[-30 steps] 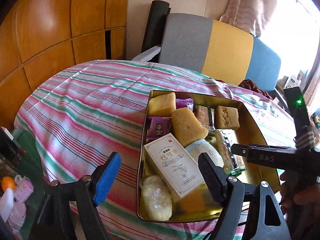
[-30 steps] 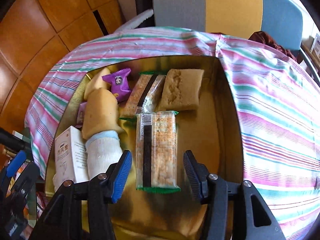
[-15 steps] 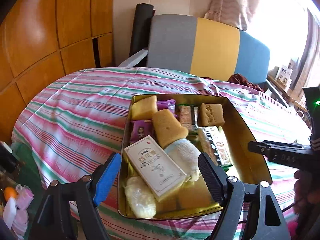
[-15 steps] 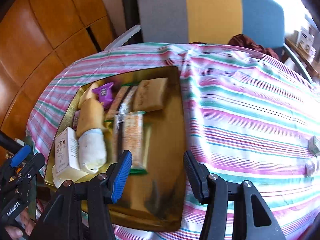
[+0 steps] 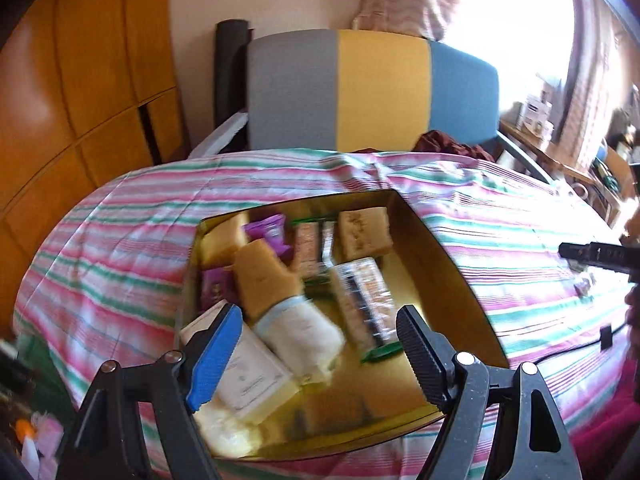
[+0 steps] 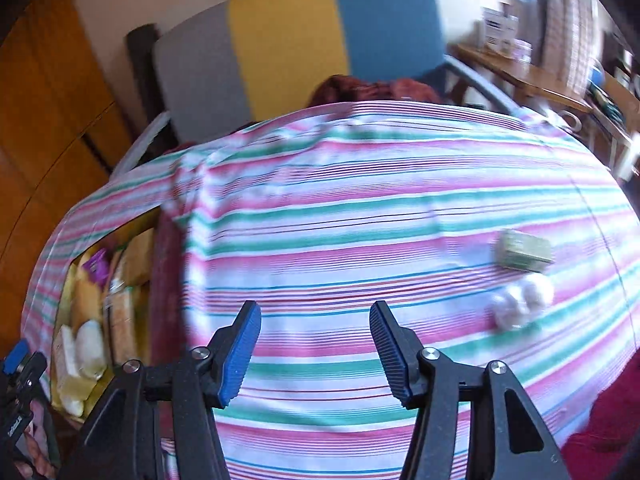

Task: Organize objects
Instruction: 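Move both open tools back to the green box and plastic ball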

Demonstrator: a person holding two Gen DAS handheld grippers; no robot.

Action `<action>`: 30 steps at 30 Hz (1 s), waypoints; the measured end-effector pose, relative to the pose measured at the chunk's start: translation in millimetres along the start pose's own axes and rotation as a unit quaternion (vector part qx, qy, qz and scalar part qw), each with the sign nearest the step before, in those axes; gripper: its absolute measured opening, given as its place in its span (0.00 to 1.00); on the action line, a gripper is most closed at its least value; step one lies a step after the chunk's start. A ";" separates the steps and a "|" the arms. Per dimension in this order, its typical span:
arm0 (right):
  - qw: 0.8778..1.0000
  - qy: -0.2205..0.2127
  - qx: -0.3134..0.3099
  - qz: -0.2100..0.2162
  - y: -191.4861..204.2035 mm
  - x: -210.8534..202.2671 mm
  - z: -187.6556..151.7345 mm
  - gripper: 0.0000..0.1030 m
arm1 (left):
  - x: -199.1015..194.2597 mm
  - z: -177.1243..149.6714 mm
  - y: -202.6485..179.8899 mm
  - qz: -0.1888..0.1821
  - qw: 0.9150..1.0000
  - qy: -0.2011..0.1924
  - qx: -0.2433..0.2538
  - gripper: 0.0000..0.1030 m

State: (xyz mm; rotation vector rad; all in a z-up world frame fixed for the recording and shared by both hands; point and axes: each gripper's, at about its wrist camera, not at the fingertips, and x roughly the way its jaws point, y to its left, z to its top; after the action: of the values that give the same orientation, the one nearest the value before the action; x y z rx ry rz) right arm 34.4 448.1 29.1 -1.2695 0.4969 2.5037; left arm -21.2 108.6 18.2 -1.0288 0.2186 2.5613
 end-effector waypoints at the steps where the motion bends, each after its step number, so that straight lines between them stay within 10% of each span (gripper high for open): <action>1: 1.000 -0.004 0.010 -0.011 -14.5 -2.6 1.9 0.56 | 1.2 1.7 -5.7 -0.004 1.000 0.000 0.007 0.78; 12: 0.981 -0.041 0.163 -0.099 -151.9 -17.8 -0.4 0.57 | 16.6 20.0 -83.4 -0.046 0.995 0.002 0.091 0.78; 30: 0.939 -0.032 0.340 -0.029 -219.8 -7.9 -31.5 0.58 | 60.1 41.5 -202.1 -0.099 0.978 0.030 0.181 0.78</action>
State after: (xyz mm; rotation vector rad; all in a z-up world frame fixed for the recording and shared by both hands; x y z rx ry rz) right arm 150.2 631.4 -19.7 -0.9004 1.1599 2.0203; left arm -8.0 322.6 5.4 -0.9364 0.5479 2.2065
